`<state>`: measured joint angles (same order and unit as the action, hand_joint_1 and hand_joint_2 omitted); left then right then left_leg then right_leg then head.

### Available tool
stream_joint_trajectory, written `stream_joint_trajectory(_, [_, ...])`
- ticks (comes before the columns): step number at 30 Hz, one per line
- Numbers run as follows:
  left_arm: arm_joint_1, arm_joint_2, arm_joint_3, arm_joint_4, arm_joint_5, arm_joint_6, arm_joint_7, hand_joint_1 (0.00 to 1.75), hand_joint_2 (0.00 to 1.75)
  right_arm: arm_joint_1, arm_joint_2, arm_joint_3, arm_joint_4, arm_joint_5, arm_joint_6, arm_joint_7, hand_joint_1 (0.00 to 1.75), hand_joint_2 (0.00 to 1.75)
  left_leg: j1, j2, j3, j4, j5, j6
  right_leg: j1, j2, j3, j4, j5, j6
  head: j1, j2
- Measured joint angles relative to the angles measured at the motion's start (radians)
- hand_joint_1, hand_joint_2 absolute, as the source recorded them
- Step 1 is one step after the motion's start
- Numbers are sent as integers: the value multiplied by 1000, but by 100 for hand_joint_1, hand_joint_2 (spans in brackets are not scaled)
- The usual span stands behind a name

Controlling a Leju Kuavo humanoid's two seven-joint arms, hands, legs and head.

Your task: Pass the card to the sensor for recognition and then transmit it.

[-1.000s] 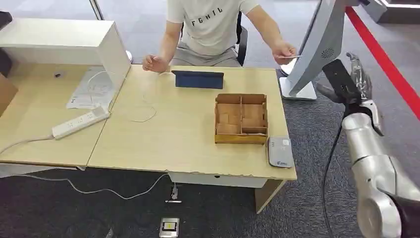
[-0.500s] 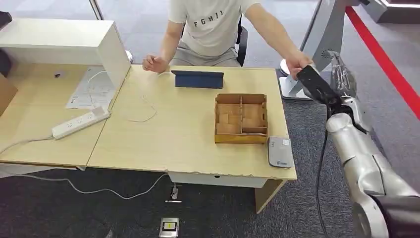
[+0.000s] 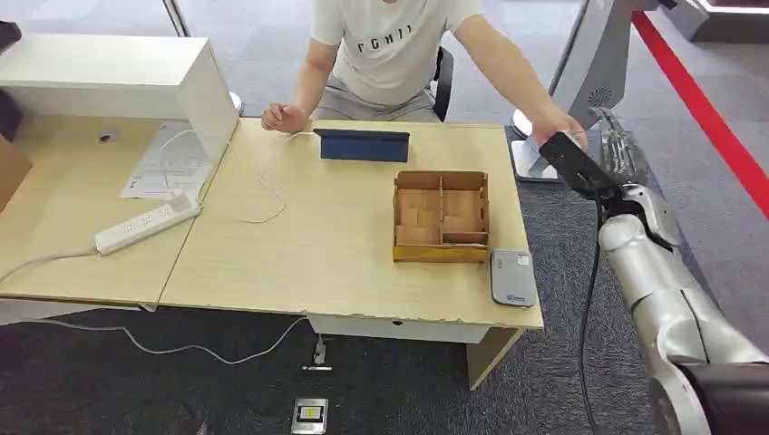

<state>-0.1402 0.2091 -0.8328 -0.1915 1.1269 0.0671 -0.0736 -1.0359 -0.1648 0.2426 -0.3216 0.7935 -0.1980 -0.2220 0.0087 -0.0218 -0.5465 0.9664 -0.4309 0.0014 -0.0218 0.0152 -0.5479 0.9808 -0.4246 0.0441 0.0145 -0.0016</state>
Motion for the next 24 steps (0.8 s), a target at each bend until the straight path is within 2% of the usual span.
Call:
stream_joint_trajectory(6, [0,0,-1,0,8,5,7,0,0,10,-6,9,-11,-23,8,-3,175,175,0,0,0,0,0,0,0,0,0,0,0,0,0,0])
stream_joint_trajectory(8, [0,0,-1,0,11,5,7,0,0,11,-9,13,-16,-41,37,-9,175,175,0,0,0,0,0,0,0,0,0,0,0,0,0,0])
stream_joint_trajectory(12, [0,0,-2,0,13,5,7,0,0,13,-10,27,-32,-76,54,-19,175,175,0,0,0,0,0,0,0,0,0,0,0,0,0,0])
stream_joint_trajectory(24, [-1,0,-18,0,17,6,10,0,0,20,-11,77,-90,-124,60,-26,175,175,0,0,0,0,0,0,0,0,0,0,0,0,0,0])
